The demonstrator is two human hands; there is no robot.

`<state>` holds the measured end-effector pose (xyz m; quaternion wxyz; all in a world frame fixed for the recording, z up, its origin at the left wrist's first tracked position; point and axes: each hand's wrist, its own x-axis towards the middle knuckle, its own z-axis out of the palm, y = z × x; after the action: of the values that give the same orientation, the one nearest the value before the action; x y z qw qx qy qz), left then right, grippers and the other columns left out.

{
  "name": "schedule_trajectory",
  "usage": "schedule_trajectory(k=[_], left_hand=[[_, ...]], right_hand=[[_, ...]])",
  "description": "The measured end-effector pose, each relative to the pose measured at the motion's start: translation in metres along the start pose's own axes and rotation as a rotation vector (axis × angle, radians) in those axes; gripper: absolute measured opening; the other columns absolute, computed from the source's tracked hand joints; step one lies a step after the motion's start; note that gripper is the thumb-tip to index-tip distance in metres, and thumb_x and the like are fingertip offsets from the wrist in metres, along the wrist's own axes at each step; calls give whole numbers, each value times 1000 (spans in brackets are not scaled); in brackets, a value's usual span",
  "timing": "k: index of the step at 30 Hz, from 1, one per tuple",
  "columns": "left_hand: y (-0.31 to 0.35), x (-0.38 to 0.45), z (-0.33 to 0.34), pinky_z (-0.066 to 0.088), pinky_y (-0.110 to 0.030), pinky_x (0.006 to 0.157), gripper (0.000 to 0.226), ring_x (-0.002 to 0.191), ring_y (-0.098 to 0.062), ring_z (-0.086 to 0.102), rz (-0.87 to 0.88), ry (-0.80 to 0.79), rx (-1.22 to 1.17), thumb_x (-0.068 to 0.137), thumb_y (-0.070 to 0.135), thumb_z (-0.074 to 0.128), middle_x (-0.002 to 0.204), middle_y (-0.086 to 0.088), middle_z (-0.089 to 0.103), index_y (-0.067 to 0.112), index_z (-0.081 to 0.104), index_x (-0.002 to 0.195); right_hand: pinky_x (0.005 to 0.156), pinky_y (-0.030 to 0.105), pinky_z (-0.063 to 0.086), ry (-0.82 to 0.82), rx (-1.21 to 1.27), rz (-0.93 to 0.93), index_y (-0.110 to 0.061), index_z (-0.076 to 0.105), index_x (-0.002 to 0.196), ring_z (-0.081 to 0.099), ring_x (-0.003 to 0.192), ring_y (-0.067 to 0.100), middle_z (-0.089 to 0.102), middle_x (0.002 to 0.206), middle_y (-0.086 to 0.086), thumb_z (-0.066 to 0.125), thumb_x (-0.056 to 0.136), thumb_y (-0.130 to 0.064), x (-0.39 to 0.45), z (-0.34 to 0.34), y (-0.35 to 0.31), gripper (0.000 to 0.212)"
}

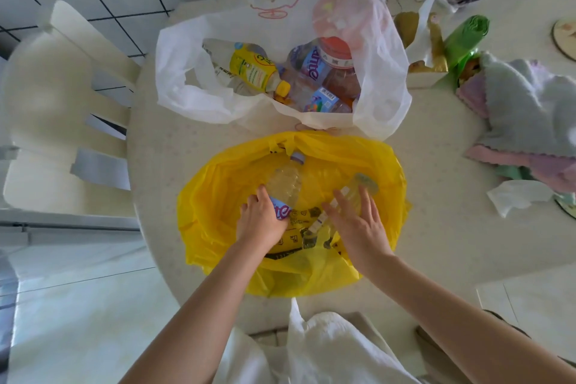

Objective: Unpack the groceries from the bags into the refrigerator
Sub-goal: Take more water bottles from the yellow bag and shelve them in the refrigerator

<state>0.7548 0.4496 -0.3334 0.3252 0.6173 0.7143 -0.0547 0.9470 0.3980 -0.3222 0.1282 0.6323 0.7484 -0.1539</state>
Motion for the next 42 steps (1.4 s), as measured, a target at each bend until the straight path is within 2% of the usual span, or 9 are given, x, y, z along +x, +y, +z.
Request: schedule_trajectory(k=[7,11,14,18,24,27,31,36,42], left_hand=[[10,10,-3,51,-35,87,92,121,-28,51,-72,50,-41,71,45,81,133,-10,51,12,30,140],[1,7,-13,51,-37,88,86,118,-29,55,-96,40,-158,66,43,85,129,-9,57,13,40,132],[-5,-2,-22,49,-37,86,83,115,-30,58,-83,96,-247,63,42,87,125,-8,60,13,45,129],[-10,-16,-40,50,-32,76,75,103,-27,64,-38,155,-475,62,36,87,113,-5,66,13,53,124],[-16,-46,-66,59,-26,63,54,82,-14,69,27,88,-792,64,28,88,94,1,69,18,61,109],[-18,-67,-68,57,-24,58,51,77,-16,71,22,16,-971,65,22,87,92,-5,72,13,64,110],[-24,-100,-62,60,-40,70,65,80,-26,72,-1,-56,-1111,42,39,87,91,-10,73,20,66,101],[-39,-147,-47,60,-41,71,79,85,-29,72,7,-83,-1186,38,42,83,94,-9,74,16,66,110],[-51,-209,-26,56,-30,62,75,81,-27,73,-9,-57,-1352,49,30,83,98,-15,74,9,63,118]], right_hand=[[119,51,6,-62,-175,-138,-25,31,146,10,147,35,28,155,3,63,90,-25,25,-7,2,64],[113,52,28,22,-112,-93,-24,53,131,41,134,33,55,135,4,77,76,-18,23,-6,5,60],[99,48,46,189,47,20,-23,63,116,59,113,31,65,114,2,87,57,-20,20,-8,2,63],[97,40,44,246,298,139,-27,58,120,58,110,27,64,116,-1,84,60,-31,7,-24,-4,66],[63,22,36,413,842,334,-18,56,122,53,85,15,59,97,-6,84,67,-25,-24,-59,-18,62],[71,27,45,420,996,370,-24,52,121,59,90,17,63,99,-9,83,62,-36,-43,-67,-27,67],[77,52,56,375,1289,360,-26,42,111,67,96,20,69,97,-8,79,52,-46,-73,-70,-43,72],[78,48,58,167,1648,274,-4,39,122,73,83,25,75,92,5,73,82,-12,-118,-76,-59,53],[92,60,49,51,1774,198,-10,50,118,71,82,31,73,96,10,77,76,-29,-167,-57,-63,54]])
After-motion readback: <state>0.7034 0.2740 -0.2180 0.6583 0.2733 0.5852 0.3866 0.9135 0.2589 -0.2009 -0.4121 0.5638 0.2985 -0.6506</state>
